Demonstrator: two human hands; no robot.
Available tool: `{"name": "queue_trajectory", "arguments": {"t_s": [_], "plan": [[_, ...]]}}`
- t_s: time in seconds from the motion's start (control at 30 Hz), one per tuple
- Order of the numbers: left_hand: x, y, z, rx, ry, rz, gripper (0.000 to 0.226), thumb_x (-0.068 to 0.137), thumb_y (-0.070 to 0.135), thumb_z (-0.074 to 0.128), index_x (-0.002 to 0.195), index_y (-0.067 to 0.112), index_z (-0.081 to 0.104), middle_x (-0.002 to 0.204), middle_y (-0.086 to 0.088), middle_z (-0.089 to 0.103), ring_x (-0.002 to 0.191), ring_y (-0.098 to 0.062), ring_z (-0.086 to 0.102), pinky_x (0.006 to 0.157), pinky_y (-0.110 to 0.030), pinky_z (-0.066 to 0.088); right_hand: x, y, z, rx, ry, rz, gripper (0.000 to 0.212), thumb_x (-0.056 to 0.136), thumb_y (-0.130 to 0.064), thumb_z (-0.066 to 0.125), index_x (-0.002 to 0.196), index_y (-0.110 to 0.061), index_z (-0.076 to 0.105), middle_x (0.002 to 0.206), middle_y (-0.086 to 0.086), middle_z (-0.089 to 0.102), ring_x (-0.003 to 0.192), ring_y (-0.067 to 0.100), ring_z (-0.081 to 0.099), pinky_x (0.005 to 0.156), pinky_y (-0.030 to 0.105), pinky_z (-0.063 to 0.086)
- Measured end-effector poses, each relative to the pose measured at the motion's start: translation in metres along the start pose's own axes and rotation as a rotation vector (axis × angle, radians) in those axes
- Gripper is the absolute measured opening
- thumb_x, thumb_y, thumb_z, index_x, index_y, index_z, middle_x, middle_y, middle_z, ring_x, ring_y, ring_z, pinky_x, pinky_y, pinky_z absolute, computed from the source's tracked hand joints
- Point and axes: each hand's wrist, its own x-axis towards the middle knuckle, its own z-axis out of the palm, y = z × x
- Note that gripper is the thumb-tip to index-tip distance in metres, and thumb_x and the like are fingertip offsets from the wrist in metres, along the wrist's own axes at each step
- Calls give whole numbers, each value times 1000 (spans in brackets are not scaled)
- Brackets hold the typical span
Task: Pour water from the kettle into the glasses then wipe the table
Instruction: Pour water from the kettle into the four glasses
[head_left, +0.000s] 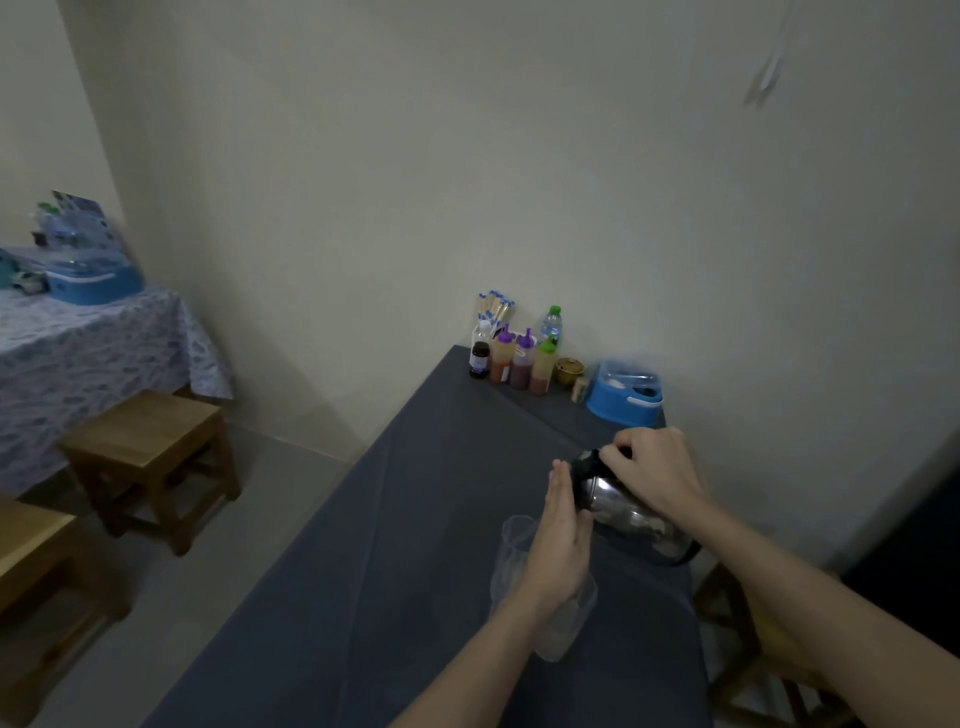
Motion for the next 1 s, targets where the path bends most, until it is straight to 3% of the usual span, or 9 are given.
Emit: {"name": "queue_trajectory", "arguments": {"t_s": [0.23, 0.43, 0.7, 0.83, 1.0], "plan": [[-2, 0, 1, -14, 35, 10, 65, 103, 14, 33, 152, 18, -9, 162, 6, -9, 150, -8, -3, 123, -31, 6, 4, 0, -2, -27, 4, -69, 32, 84, -32, 55, 56, -19, 63, 48, -4, 56, 49, 12, 52, 70, 33, 48], [-1, 0, 4, -31, 49, 17, 64, 103, 14, 32, 152, 16, -10, 162, 4, -10, 150, -10, -5, 123, -32, 5, 7, -5, -6, -103, 20, -138, 33, 85, -28, 58, 53, -23, 50, 42, -11, 38, 44, 0, 35, 64, 28, 30], [0, -2, 6, -50, 58, -1, 66, 103, 12, 32, 151, 16, -12, 162, 2, -12, 150, -11, -5, 123, -33, 6, 8, -13, -10, -202, 10, -185, 31, 81, -33, 50, 52, -26, 44, 40, -11, 33, 42, -2, 25, 65, 28, 29], [1, -3, 5, -48, 62, -5, 65, 103, 13, 32, 152, 15, -11, 162, 2, -10, 150, -11, -4, 123, -30, 6, 9, -15, -9, -223, 6, -196, 32, 85, -30, 54, 54, -24, 47, 44, -7, 44, 43, 1, 30, 67, 29, 30], [-1, -5, 6, -62, 69, -1, 67, 103, 16, 33, 151, 18, -14, 162, 5, -13, 150, -10, -4, 123, -32, 8, 11, -20, -9, -250, 1, -214, 32, 78, -39, 38, 51, -24, 43, 41, -4, 46, 44, 14, 43, 64, 32, 44]]}}
